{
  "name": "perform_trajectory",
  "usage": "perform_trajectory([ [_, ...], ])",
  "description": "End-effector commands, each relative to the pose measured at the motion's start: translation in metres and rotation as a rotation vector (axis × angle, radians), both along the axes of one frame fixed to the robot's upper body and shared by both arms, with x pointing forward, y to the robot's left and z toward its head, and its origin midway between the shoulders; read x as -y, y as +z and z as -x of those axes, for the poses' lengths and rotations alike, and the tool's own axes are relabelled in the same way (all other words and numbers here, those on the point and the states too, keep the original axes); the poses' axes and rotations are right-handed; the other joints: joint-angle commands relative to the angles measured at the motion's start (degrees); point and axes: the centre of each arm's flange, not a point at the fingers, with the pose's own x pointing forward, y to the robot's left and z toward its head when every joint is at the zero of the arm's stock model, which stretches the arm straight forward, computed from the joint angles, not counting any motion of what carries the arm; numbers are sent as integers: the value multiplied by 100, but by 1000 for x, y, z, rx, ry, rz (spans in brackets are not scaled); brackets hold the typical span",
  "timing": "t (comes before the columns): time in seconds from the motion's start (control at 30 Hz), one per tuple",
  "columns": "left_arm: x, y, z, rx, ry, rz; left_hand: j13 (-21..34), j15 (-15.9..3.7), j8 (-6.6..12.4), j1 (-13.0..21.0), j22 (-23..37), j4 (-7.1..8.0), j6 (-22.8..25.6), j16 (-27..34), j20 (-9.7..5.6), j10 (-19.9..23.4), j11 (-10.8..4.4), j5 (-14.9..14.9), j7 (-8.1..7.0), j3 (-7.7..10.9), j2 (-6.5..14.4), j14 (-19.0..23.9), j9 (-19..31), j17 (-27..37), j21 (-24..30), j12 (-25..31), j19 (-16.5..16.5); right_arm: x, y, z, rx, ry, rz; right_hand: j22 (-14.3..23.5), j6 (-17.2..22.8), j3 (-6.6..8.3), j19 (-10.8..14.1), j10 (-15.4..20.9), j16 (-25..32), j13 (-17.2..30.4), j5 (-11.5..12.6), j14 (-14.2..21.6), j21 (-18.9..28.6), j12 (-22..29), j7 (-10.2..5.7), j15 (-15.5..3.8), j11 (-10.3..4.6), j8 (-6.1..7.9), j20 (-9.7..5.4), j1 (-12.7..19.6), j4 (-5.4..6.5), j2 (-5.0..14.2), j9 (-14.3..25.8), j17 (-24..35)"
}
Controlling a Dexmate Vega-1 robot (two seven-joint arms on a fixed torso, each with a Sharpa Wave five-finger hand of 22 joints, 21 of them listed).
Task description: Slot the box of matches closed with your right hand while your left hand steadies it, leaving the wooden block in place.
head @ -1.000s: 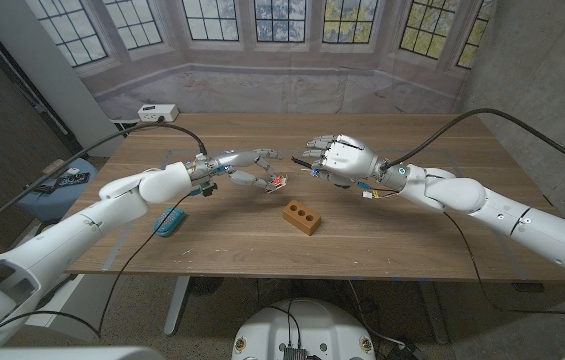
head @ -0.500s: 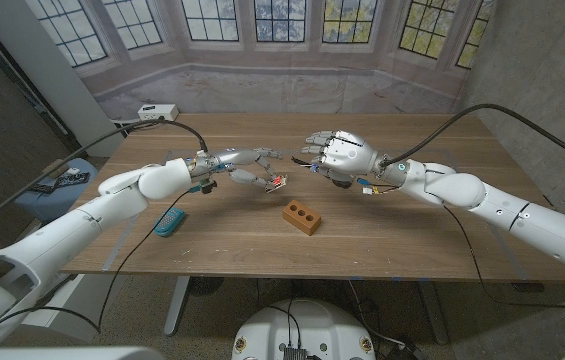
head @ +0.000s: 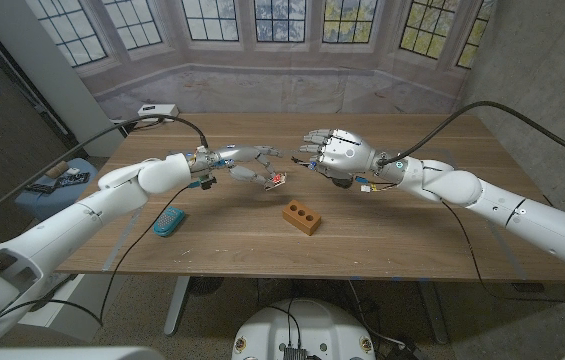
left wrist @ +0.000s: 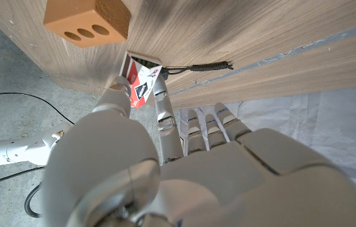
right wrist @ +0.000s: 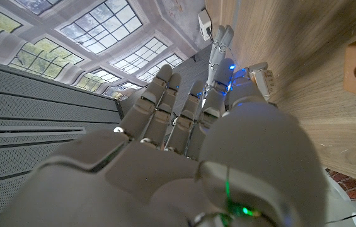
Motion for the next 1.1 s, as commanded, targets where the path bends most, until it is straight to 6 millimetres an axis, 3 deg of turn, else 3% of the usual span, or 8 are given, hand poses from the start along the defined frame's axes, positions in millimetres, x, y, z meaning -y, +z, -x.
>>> perform_trajectory([
  [0.03, 4, 7, -2, 10, -9, -18, 13, 22, 31, 20, 24, -3, 19, -4, 37, 28, -10, -10, -24, -6, 87, 9, 26, 5, -2, -15, -1, -3, 1, 0, 39, -1, 13, 13, 3, -14, 22, 47, 4, 13, 36, 56, 4, -3, -3, -952, 23, -31, -594, 61, -2, 28, 19, 21],
  [1.1, 14, 14, 5, 41, -32, -57, 13, 23, 35, 10, 24, -4, 29, -5, 30, 31, -14, -13, -21, -8, 90, 8, 26, 4, 3, -17, 9, -1, 7, 12, 96, -30, 134, 13, 12, -27, 16, 64, -25, 16, 41, 78, 4, -8, -7, -955, -18, -38, -608, 60, 8, 59, 22, 14],
])
